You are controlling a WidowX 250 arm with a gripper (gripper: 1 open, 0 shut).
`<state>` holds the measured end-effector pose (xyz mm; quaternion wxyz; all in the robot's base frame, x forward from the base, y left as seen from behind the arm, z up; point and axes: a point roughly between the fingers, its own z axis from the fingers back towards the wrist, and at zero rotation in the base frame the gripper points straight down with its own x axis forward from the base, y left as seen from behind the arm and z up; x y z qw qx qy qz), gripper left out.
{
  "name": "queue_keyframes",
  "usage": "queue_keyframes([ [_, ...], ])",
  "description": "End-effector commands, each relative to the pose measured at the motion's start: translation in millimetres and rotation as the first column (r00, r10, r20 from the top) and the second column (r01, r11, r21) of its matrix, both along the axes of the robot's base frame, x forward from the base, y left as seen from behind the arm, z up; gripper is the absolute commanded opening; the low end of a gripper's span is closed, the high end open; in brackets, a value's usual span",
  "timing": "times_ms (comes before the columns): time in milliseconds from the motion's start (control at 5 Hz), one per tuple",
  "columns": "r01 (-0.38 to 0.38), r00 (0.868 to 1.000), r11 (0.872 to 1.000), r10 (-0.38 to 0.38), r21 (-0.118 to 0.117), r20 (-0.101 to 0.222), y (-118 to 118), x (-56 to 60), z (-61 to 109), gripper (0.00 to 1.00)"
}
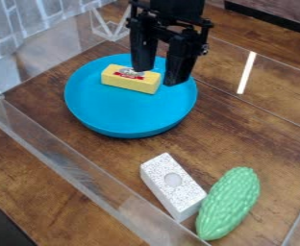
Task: Remove the yellow brick from inside the blue tray and put it on the table
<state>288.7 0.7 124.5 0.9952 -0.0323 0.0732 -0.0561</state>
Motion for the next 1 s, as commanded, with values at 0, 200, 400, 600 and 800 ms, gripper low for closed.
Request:
queue_keyframes([
  [0,-0.014,0.998,1.0,0.014,0.001,0.063,9.6,8.2,17.1,1.0],
  [200,-0.003,0.998,1.0,0.003,0.003,0.058,12.3,8.0,16.3,1.0],
  [400,0.008,0.999,1.0,-0.008,0.005,0.053,14.9,8.1,15.4,1.0],
  [600,0.018,0.999,1.0,-0.018,0.007,0.049,17.6,8.1,14.5,1.0],
  [800,0.004,1.0,1.0,-0.004,0.011,0.01,24.6,8.7,7.6,0.0],
])
